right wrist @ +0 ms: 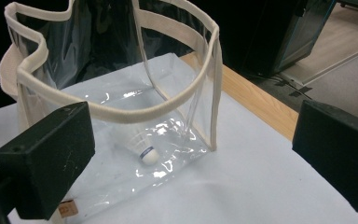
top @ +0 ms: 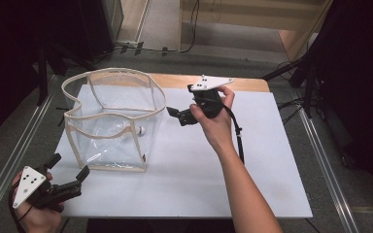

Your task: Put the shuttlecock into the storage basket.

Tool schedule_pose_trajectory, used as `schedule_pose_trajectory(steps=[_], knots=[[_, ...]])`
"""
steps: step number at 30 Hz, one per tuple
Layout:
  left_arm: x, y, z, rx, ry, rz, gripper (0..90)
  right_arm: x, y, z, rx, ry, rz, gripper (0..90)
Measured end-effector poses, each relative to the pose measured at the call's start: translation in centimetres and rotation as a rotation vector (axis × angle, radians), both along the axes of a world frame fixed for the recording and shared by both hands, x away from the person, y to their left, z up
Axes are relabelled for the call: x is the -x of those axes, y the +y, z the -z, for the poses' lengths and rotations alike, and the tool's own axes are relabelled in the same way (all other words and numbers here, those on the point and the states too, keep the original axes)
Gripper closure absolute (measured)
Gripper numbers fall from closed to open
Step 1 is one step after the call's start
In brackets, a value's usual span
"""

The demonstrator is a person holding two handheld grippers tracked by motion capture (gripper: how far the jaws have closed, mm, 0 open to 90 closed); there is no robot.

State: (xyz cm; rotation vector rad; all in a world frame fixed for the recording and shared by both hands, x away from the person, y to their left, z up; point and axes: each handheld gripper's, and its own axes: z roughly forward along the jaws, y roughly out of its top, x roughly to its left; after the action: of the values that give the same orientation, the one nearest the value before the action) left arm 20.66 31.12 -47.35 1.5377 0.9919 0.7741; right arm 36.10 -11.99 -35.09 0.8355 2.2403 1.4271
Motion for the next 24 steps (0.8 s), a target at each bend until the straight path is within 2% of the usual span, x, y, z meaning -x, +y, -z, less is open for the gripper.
schedule_pose_trajectory(steps=[5,10,24], knots=[[0.0,-0.1,0.0,-0.003,0.0,0.001,0.7,0.5,-0.7,0.4,0.004,-0.004,0.002,0.0],[0.0,-0.1,0.0,-0.004,-0.002,0.003,0.6,0.9,-1.7,1.1,-0.022,-0.001,-0.004,0.0],[0.1,0.0,-0.1,0.0,-0.003,0.001,0.6,2.2,-4.1,3.0,-0.03,0.008,0.037,0.0]])
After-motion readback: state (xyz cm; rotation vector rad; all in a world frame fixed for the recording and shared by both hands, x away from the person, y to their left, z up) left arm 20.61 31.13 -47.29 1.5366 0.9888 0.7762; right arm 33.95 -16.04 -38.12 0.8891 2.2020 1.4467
